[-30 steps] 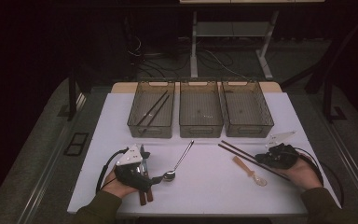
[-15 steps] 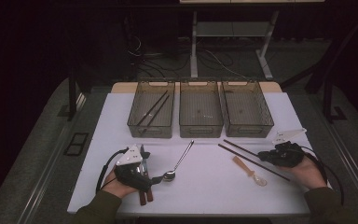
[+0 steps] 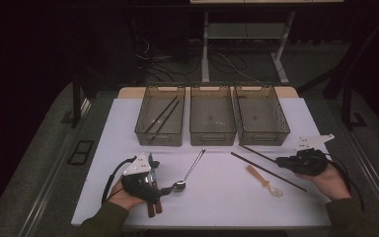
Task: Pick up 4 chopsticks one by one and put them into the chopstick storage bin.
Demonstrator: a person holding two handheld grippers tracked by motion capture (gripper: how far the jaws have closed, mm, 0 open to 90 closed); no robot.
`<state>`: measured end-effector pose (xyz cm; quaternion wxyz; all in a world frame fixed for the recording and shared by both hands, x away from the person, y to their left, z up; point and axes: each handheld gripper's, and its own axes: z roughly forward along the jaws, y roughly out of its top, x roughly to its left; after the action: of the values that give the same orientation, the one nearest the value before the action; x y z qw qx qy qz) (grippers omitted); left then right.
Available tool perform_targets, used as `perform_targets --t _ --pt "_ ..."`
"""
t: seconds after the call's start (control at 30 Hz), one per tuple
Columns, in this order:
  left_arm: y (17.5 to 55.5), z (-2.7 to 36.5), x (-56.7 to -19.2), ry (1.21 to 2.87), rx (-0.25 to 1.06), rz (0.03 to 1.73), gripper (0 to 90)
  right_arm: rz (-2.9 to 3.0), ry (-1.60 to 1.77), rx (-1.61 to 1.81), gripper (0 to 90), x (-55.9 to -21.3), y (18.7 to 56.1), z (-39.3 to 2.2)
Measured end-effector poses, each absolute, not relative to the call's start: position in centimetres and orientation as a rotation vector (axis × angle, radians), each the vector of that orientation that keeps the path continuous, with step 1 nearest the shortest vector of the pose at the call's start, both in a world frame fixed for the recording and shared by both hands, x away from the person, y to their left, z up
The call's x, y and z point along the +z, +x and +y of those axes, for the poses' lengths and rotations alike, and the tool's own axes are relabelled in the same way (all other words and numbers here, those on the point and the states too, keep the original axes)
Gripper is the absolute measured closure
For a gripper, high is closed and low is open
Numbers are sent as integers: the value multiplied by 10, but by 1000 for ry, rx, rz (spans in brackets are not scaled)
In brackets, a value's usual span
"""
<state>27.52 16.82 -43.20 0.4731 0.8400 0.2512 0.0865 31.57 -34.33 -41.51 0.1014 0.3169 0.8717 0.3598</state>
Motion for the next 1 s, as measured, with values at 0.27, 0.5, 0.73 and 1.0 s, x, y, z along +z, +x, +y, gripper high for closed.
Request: perform_targets --t 0.27,0.5,0.73,1.0 --pt "275 168 -432 2062 203 616 0 2554 916 1130 860 -404 311 -341" --pt "274 167 -432 2059 208 627 0 2530 909 1182 860 -394 308 -334" --pt "274 167 -431 2056 210 628 0 2498 914 1232 860 -384 311 -323" --pt "274 166 -432 2067 208 614 0 2472 909 1271 859 -377 317 -310"
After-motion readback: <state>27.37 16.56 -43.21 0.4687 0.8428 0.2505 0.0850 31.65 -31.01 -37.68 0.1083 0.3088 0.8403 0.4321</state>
